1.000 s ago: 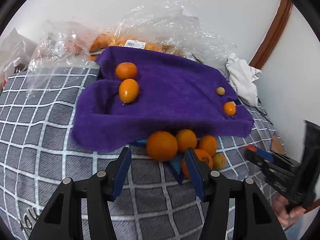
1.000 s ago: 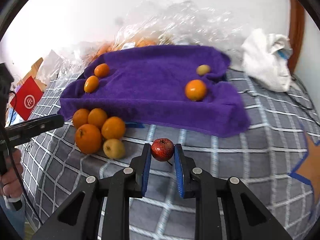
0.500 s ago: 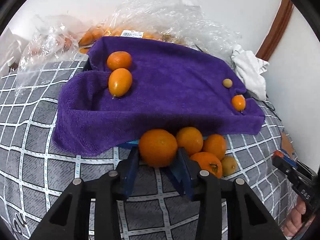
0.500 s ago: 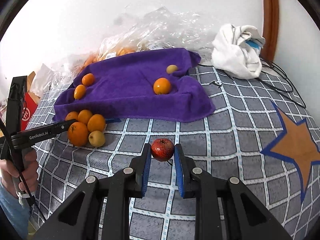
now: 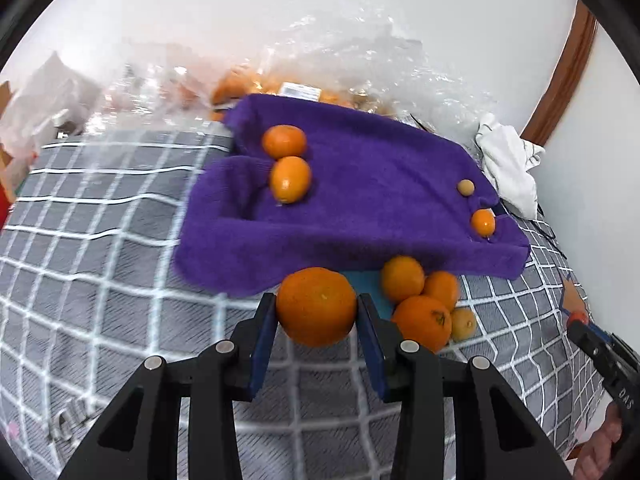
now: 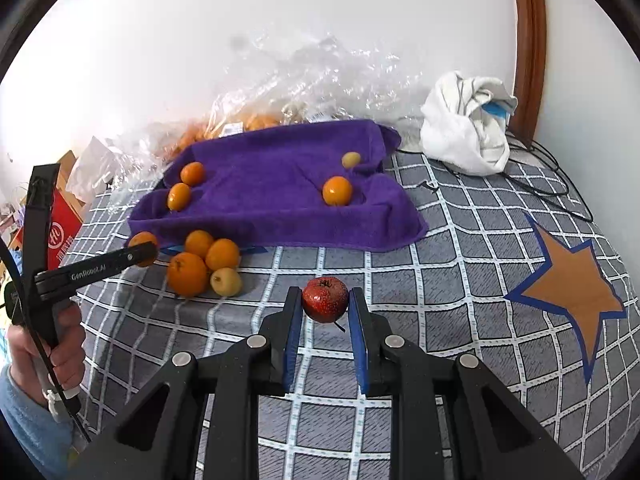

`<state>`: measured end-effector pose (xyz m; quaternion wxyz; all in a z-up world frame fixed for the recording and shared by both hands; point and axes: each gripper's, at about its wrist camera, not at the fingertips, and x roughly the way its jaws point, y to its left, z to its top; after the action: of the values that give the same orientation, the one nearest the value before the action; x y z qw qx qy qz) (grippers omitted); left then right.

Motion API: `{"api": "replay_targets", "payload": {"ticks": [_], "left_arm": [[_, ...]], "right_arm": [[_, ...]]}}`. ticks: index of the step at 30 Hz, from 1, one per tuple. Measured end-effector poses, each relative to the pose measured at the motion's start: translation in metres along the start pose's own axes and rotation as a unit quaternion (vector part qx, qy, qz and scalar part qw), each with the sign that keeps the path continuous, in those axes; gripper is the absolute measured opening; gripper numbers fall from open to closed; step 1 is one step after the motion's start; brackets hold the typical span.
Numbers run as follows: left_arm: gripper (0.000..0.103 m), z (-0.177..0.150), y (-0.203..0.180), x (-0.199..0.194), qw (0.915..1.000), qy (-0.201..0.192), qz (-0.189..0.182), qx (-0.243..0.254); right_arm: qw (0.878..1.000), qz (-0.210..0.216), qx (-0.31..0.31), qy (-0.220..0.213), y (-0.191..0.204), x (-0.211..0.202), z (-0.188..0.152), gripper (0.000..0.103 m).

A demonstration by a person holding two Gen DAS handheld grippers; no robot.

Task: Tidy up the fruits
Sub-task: 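Grasp the red pomegranate with the right tool while the left tool grasps a large orange, then carry the pomegranate and orange onto the purple towel and open both tools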

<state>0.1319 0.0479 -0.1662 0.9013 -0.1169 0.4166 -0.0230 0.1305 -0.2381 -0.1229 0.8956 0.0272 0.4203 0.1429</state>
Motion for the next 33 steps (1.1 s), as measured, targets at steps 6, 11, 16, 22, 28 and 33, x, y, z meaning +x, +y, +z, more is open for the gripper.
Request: {"api": "replay_targets", "payload": {"ticks": [6, 11, 16, 22, 28, 33], "left_arm": [[0.038, -0.015, 0.021, -0.039, 0.9995, -0.011, -0.001, -0.031], [0.038, -0.026, 0.027, -0.067, 0.9993, -0.018, 0.020, -0.028], [0.038, -0.031, 0.027, -0.089, 0.9990, -0.027, 0.024, -0.026], [0.038, -0.037, 0.022, -0.101, 0.9987, -0.037, 0.017, -0.030], [0.038, -0.042, 0.015, -0.103, 0.9990, -0.037, 0.013, -0.022], [0.038, -0.042, 0.008, -0.107, 0.9991, -0.040, 0.001, -0.017]], "right_arm": [[1.000, 0.012, 0.004, -0.011, 0.012, -0.012, 0.002, 0.023], [0.999, 0.025, 0.013, -0.019, 0.019, -0.024, 0.001, 0.023], [0.999, 0.039, 0.019, -0.024, 0.022, -0.037, -0.003, 0.023], [0.999, 0.040, 0.018, -0.032, 0.023, -0.047, -0.007, 0.023], [0.998, 0.041, 0.020, -0.040, 0.023, -0.053, -0.013, 0.023], [0.998, 0.039, 0.023, -0.048, 0.023, -0.058, -0.016, 0.023]]}}
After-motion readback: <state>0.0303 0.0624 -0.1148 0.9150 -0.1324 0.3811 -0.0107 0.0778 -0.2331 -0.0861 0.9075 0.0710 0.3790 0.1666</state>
